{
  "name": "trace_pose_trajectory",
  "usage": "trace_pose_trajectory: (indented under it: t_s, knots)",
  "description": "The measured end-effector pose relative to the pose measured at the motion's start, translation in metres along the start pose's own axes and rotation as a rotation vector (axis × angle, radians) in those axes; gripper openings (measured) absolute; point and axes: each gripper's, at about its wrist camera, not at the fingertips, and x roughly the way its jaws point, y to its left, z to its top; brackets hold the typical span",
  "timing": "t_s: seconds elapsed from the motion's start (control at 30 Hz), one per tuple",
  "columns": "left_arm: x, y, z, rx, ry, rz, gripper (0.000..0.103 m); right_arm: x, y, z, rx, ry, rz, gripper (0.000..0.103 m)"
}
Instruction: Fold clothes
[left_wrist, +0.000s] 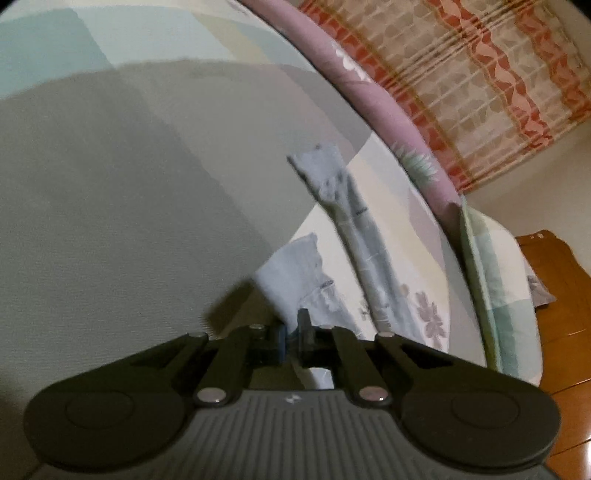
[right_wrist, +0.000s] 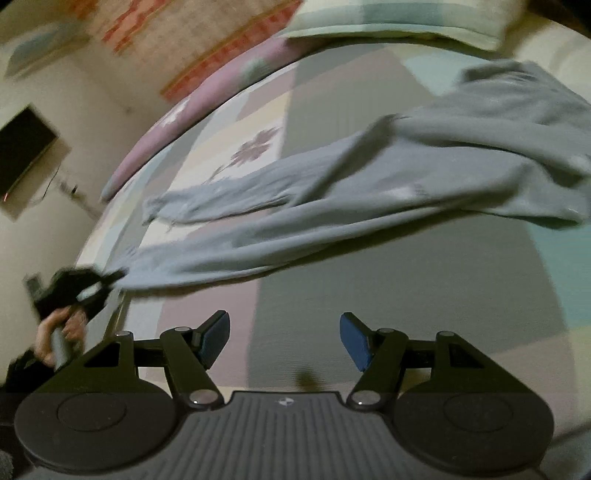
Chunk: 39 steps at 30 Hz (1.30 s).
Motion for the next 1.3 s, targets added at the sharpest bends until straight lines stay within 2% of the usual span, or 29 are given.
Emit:
trace_pose_trajectory:
  t_s: [0.2, 0.3, 0.47, 0.53, 0.73, 0.83, 0.9, 0.97, 1.0, 1.03, 1.13, 1.3]
  knots:
    - [-0.067, 0.005, 0.000, -0.010, 0.007, -0.013, 0.004, -0.028, -0.049, 0.004, 0.123, -0.089, -0.083, 0.071]
    - [-0.084, 0.011, -0.003, -0.028, -0.007, -0.004, 0.004, -0.041, -0.077, 0.006, 0.207, -0.144, -0.105, 0.071]
    - [-0.068, 0.032, -0.001, -0.078, 0.036, 0.085, 0.004, -0.045, -0.121, 0.009, 0.333, -0.211, -0.165, 0.069]
    - [-0.055, 0.038, -0.002, -0.090, 0.058, 0.117, 0.004, -0.050, -0.135, 0.006, 0.380, -0.274, -0.159, 0.067]
    - [-0.025, 0.046, -0.008, -0.081, 0.094, 0.193, 0.004, -0.060, -0.157, 0.000, 0.419, -0.416, -0.221, 0.063]
    - [-0.025, 0.051, -0.012, -0.073, 0.096, 0.193, 0.005, -0.061, -0.160, -0.001, 0.417, -0.464, -0.270, 0.063]
    - [-0.025, 0.052, -0.013, -0.070, 0.097, 0.192, 0.005, -0.059, -0.163, 0.002, 0.409, -0.473, -0.273, 0.063]
    - [-0.025, 0.052, -0.012, -0.071, 0.100, 0.196, 0.005, -0.054, -0.160, 0.008, 0.366, -0.453, -0.301, 0.051]
    - [-0.025, 0.050, -0.012, -0.068, 0.102, 0.199, 0.005, -0.051, -0.160, 0.011, 0.350, -0.441, -0.305, 0.012]
    - [-0.026, 0.049, -0.011, -0.061, 0.103, 0.202, 0.005, -0.048, -0.162, 0.013, 0.353, -0.418, -0.271, 0.002]
    - [-0.033, 0.043, -0.007, -0.037, 0.101, 0.204, 0.005, -0.052, -0.161, 0.013, 0.342, -0.413, -0.234, 0.002]
    - [-0.054, 0.033, 0.000, -0.014, 0.083, 0.157, 0.005, -0.092, -0.154, 0.017, 0.321, -0.476, -0.180, 0.002]
